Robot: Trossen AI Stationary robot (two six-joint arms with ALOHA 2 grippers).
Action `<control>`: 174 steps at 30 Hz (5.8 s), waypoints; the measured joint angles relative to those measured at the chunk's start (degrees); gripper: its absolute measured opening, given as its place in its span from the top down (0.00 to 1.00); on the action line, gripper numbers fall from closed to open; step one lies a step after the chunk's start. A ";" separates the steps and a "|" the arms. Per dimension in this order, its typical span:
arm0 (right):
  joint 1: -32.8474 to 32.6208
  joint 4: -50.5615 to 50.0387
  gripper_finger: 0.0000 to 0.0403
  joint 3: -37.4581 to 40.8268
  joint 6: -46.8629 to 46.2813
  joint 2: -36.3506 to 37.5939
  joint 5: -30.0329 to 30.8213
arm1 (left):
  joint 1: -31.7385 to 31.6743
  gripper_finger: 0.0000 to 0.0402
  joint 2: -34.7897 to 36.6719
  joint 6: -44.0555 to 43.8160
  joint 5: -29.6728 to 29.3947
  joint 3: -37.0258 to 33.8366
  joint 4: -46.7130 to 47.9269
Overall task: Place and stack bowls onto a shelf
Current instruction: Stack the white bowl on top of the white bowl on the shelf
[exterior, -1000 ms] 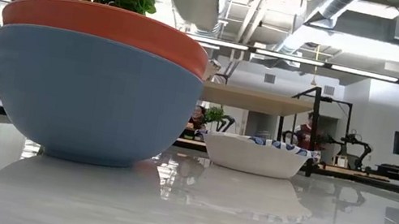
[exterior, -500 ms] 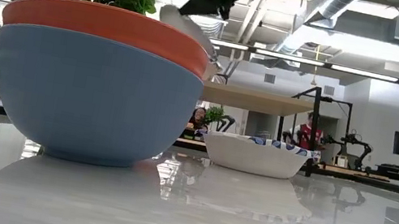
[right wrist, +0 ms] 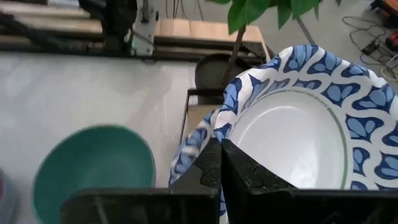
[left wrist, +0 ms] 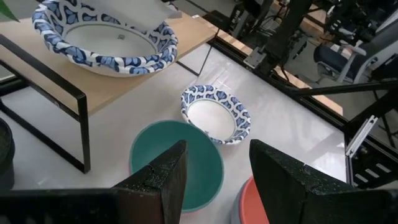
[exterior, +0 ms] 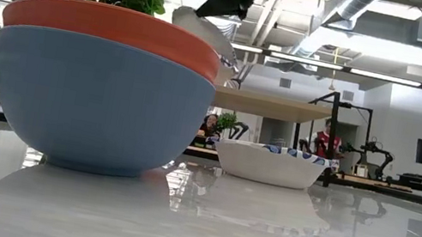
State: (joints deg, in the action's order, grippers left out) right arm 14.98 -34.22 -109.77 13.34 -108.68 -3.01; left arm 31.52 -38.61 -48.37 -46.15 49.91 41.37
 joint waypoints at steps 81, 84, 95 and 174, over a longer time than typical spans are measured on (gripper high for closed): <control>-29.46 -29.44 0.47 16.43 -28.49 4.28 20.78 | -0.06 0.61 -0.90 -1.75 1.97 0.00 0.36; -30.25 -27.69 0.41 20.93 -29.92 4.40 21.03 | -0.06 0.61 -0.90 -2.29 2.09 0.00 0.34; -32.62 -9.93 0.43 33.91 -30.14 4.37 21.07 | -0.06 0.61 -0.90 -3.33 3.89 0.00 0.36; -1.31 -4.29 0.95 -2.88 14.86 -0.02 17.69 | -0.06 0.61 -2.64 -5.04 1.78 0.02 4.34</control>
State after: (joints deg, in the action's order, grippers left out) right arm 13.67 -38.51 -112.65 28.20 -108.70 14.68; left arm 31.46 -41.25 -53.42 -44.37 49.93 45.71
